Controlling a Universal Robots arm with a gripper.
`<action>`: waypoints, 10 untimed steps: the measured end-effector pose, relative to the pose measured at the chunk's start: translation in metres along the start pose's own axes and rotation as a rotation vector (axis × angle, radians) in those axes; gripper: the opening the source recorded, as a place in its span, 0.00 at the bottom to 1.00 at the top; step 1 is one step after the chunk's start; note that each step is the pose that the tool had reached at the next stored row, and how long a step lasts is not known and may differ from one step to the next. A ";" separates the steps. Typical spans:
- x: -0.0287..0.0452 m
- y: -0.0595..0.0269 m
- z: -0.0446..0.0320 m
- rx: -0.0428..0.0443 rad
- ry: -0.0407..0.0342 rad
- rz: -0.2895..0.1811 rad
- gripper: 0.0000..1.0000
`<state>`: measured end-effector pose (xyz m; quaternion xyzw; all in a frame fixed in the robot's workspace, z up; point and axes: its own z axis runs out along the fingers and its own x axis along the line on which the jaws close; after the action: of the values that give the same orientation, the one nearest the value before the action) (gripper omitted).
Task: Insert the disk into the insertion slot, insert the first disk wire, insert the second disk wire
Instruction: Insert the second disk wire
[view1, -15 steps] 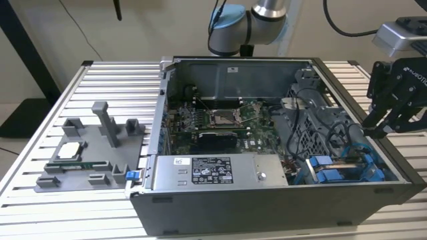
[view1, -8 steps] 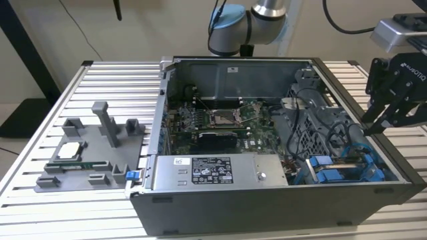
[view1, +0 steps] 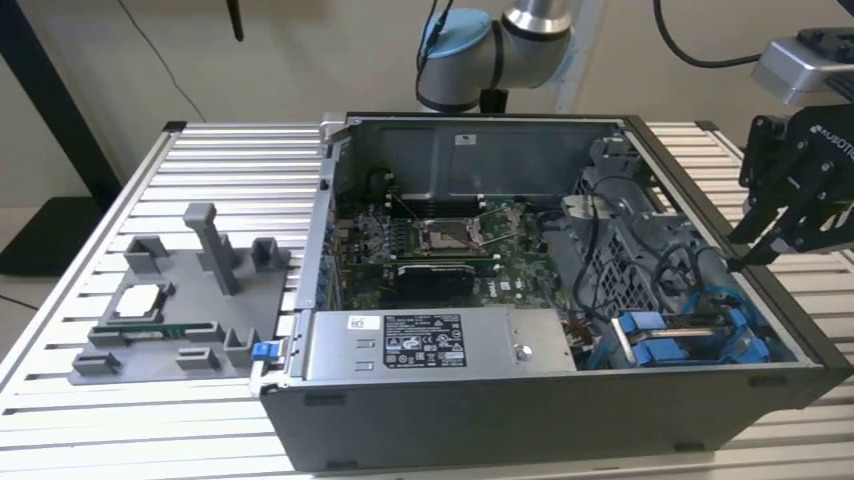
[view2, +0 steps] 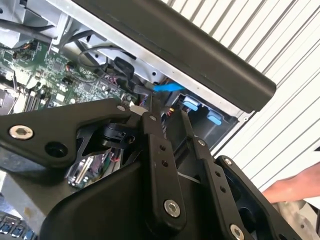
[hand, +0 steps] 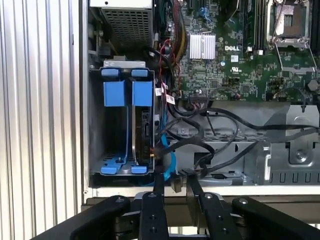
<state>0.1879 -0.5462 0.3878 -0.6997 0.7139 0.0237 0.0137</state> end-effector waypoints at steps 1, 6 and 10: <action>-0.0001 -0.0012 0.0001 0.0000 0.0001 0.000 1.00; -0.0001 -0.0019 0.0001 0.0000 0.0001 0.000 1.00; -0.0001 -0.0020 0.0002 -0.0029 0.0029 0.000 1.00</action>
<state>0.1899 -0.5461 0.3876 -0.6998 0.7139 0.0237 0.0116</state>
